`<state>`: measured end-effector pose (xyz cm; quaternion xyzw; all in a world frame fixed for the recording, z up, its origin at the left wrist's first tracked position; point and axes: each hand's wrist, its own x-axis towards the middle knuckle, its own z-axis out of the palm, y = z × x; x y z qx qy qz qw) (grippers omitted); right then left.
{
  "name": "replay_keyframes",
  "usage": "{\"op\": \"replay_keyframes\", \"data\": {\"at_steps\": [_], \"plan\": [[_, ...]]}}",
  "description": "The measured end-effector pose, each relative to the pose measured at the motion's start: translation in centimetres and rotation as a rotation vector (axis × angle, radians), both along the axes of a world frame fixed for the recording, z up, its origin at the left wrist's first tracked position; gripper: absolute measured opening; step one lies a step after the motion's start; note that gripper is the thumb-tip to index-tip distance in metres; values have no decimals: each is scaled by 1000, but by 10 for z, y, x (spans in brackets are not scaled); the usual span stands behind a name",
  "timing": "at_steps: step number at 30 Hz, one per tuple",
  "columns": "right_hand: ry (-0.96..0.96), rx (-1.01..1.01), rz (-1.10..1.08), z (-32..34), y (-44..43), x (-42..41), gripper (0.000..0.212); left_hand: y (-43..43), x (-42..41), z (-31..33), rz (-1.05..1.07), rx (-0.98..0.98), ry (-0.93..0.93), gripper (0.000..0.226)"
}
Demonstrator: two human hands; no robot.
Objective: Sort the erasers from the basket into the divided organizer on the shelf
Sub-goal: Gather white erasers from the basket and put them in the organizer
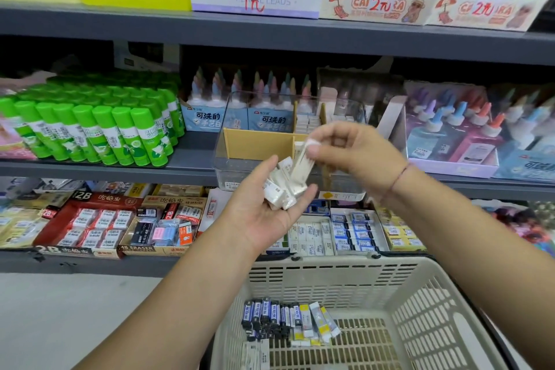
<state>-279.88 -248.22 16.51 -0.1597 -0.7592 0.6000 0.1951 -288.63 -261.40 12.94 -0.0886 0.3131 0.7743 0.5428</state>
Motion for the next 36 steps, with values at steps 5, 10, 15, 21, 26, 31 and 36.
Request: {"op": "replay_keyframes", "data": {"at_steps": [5,10,15,21,26,31,36], "plan": [[-99,235,-187,6,51,-20,13,-4,-6,-4,88,-133,-25,39],[-394,937,-114,-17,52,-50,10,-3,-3,-2,74,-161,-1,37],[-387,1123,-121,-33,50,-62,16,-4,-5,-2,79,-156,-9,40],[-355,1197,-193,-41,49,-68,14,-2,-4,-3,74,-145,-13,37],[-243,878,-201,-27,35,-53,20,-2,-4,-4,48,-128,9,33],[-227,231,62,-22,-13,-13,30,-1,-6,-6,-17,-35,54,25],[-195,69,9,-38,-22,-6,24,1,0,-6,-55,-30,101,16]]}}
